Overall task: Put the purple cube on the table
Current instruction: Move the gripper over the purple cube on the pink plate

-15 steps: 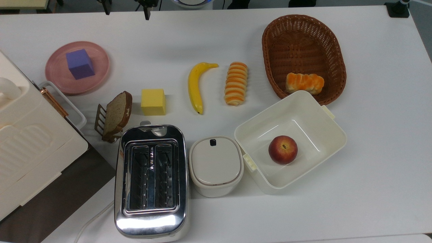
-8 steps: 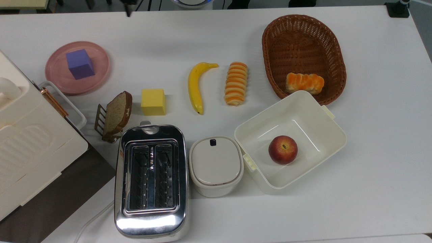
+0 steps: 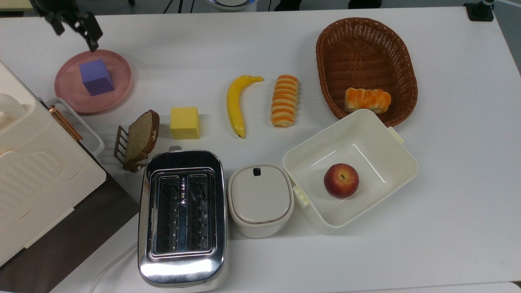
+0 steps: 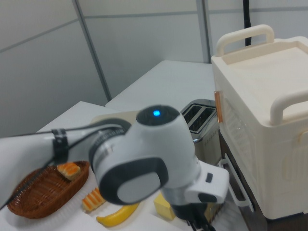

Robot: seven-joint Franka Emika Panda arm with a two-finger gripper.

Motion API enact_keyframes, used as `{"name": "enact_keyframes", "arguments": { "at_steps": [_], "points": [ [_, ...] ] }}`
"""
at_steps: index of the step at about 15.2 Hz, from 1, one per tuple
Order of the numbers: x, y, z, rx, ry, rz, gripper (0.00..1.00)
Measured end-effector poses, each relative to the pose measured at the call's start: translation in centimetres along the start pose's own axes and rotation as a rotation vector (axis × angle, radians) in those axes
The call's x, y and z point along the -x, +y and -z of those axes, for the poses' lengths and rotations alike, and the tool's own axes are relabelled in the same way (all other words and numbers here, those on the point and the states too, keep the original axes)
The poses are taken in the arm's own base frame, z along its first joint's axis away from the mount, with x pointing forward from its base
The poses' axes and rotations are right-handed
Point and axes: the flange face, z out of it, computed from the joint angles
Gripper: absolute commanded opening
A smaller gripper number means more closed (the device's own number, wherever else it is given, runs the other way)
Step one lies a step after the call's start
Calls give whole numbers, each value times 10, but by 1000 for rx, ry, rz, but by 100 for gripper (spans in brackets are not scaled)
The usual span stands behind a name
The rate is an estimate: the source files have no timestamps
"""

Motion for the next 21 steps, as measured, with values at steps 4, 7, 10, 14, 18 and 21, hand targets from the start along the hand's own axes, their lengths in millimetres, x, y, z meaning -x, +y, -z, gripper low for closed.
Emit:
{"name": "enact_keyframes", "arguments": {
  "at_steps": [4,7,10,14,18,21],
  "points": [
    [-10,-3,-50,9,13,7,100],
    [-12,-3,-67,24,-12,18,100],
    [-12,-1,-77,45,-30,32,100],
    [-10,16,-88,52,-47,1,100],
    [-8,54,-86,-16,-5,-230,100],
    [-9,50,-85,-24,-2,-312,100]
  ]
}}
